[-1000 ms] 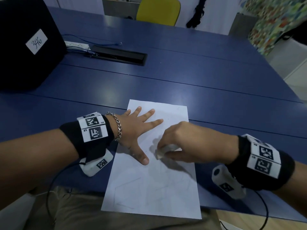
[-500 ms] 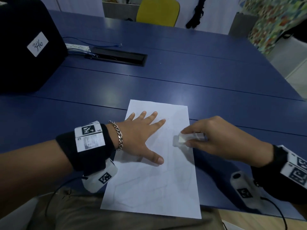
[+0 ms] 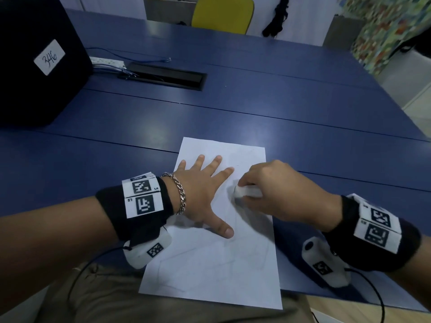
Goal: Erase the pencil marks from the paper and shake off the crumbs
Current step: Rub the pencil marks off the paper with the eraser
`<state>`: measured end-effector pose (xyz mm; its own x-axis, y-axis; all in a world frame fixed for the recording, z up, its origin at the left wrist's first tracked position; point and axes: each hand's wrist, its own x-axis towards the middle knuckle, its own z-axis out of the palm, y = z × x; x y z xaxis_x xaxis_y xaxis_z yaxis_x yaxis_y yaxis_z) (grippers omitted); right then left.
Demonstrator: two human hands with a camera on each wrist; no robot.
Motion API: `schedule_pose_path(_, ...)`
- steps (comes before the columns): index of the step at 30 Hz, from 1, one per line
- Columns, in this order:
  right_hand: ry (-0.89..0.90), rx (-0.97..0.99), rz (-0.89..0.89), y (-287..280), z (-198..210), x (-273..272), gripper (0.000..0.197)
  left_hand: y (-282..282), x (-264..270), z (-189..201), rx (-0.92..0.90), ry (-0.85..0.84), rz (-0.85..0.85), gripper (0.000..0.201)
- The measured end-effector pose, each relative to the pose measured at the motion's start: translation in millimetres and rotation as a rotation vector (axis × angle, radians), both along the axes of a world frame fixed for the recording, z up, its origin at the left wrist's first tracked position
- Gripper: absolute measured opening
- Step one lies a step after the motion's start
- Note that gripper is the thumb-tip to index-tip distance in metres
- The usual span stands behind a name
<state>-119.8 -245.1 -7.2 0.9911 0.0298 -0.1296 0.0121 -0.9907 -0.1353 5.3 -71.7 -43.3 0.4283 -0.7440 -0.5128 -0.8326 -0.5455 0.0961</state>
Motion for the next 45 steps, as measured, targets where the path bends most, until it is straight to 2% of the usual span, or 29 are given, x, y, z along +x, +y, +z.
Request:
schedule_pose_path(8, -0.037, 0.052, -0.097, -4, 2, 10, 0.023, -2, -1, 3, 0.039, 0.003, 0.009, 0.151)
schedule_pose_path(13, 0.036, 0.127, -0.037, 11, 1, 2, 0.027, -2, -1, 2, 0.045, -0.011, -0.003, 0.152)
schedule_pose_path(17, -0.03, 0.107, -0.11, -4, 2, 17, 0.031, -3, -1, 3, 0.049, -0.001, -0.003, 0.151)
schedule_pose_path(19, -0.022, 0.086, -0.077, 0, 1, 14, 0.028, -3, 0, 3, 0.045, -0.006, -0.001, 0.152)
schedule_pose_path(22, 0.085, 0.153, 0.043, 9, 4, 2, 0.025, -3, 0, 1, 0.04, -0.015, -0.006, 0.153)
schedule_pose_path(24, 0.083, 0.155, 0.032, 4, 7, 6, 0.026, -3, 0, 1, 0.039, -0.012, -0.006, 0.153)
schedule_pose_path(28, -0.03, 0.123, -0.04, -8, 4, 13, 0.023, -3, -1, 1, 0.039, -0.02, -0.008, 0.152)
schedule_pose_path(33, 0.109, 0.148, 0.094, 2, 8, 1, 0.023, -3, 0, 1, 0.05, -0.02, -0.005, 0.153)
schedule_pose_path(38, -0.011, 0.117, 0.019, -10, 2, 9, 0.025, -4, -1, 3, 0.057, -0.009, 0.005, 0.152)
schedule_pose_path(42, 0.092, 0.105, 0.137, 4, 5, -7, 0.024, -4, -1, 4, 0.068, -0.01, 0.008, 0.152)
schedule_pose_path(45, 0.068, 0.108, 0.085, -5, 8, 1, 0.025, -4, -2, 5, 0.07, -0.011, 0.001, 0.152)
